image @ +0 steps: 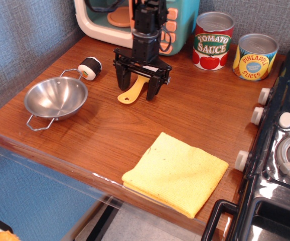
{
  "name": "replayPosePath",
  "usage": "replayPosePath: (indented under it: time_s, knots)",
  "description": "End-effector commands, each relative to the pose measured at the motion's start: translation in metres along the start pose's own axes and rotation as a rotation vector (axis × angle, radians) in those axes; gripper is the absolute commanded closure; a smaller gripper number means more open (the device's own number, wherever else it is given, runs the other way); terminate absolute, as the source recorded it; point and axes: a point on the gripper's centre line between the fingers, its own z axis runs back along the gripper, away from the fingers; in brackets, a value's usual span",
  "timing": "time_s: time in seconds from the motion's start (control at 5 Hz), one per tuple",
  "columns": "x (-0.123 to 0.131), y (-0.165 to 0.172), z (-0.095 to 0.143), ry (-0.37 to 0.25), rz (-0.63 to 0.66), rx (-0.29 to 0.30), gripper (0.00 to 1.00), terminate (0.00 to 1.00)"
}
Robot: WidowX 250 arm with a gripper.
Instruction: Move the yellow brush onto the yellow towel
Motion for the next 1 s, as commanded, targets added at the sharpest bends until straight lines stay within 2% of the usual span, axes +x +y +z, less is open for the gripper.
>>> replayPosePath:
  time_s: [0.0,0.2,0.4,0.6,0.8]
  knots:
    - [0.006,-0.003,-0.002,-0.012,-0.010,0.034,1.00,0.00]
    - [0.003,-0.002,-0.003,-0.006,-0.009,0.034,1.00,0.00]
    - [-0.005,-0.003,0.003,-0.033,-0.036,0.043,1.00,0.00]
    - [-0.010,-0.005,0.025,-0.159,-0.027,-0.009,1.00,0.00]
    - [-0.016,-0.013,0.059,-0.297,-0.002,-0.081,1.00,0.00]
